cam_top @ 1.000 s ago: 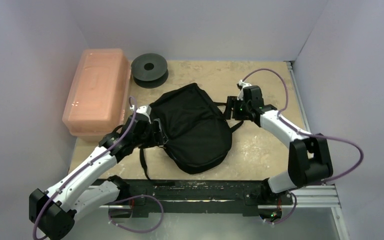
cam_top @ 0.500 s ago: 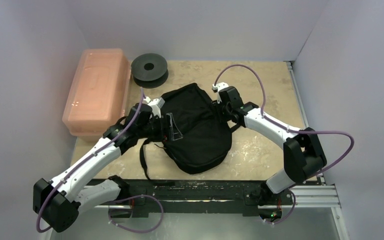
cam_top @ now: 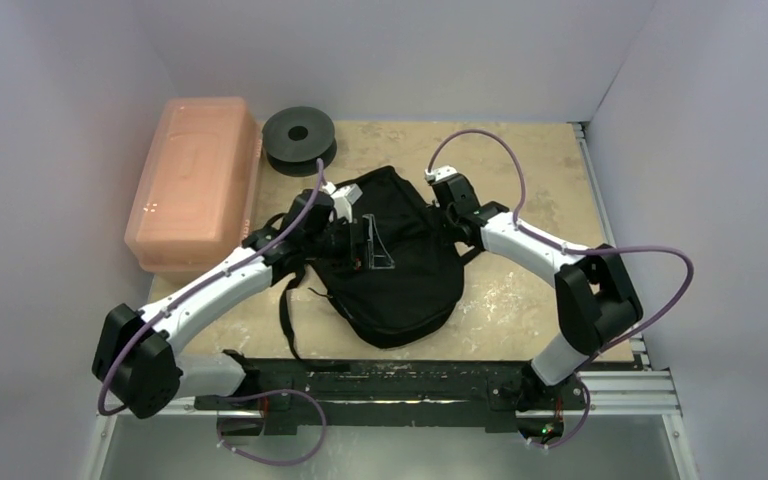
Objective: Pack the student bag
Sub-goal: Zip the student bag at the center of the board.
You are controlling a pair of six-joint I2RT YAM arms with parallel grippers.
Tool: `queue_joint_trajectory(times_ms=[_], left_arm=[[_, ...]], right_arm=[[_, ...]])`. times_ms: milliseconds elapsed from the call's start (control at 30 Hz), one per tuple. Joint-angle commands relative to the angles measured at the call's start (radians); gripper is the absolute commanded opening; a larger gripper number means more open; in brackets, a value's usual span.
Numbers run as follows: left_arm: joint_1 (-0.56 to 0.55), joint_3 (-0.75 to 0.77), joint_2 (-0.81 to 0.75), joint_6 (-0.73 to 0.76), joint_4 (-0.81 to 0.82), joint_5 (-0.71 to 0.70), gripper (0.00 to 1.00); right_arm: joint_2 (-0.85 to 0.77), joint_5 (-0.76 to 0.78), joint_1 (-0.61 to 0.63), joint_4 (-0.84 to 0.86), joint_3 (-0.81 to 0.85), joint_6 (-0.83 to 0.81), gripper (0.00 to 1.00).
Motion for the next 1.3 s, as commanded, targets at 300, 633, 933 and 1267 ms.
queue_joint_trajectory(times_ms=[300,633,933,1267], left_arm=[[-0.015,0.257,0.368,-0.164,0.221,0.018,0.73],[0.02,0.396,0.664,-0.191,0.263,-0.12,0.7],[0.052,0.493,0.789,-0.195,0.242,-0.202,0.71],[0.055,0.349,0.699,-0.153,0.302,-0.13,0.71]], right_arm=[[-0.198,0.003,-0.011,0.122,-0.155,0.269,0.0],[-0.393,-0.308,-0.194,0.335,-0.379,0.372,0.0],[-0.496,-0.495,-0.191,0.152,-0.409,0.374,0.0],[-0.399,-0.399,-0.195,0.104,-0.27,0.288,0.0]])
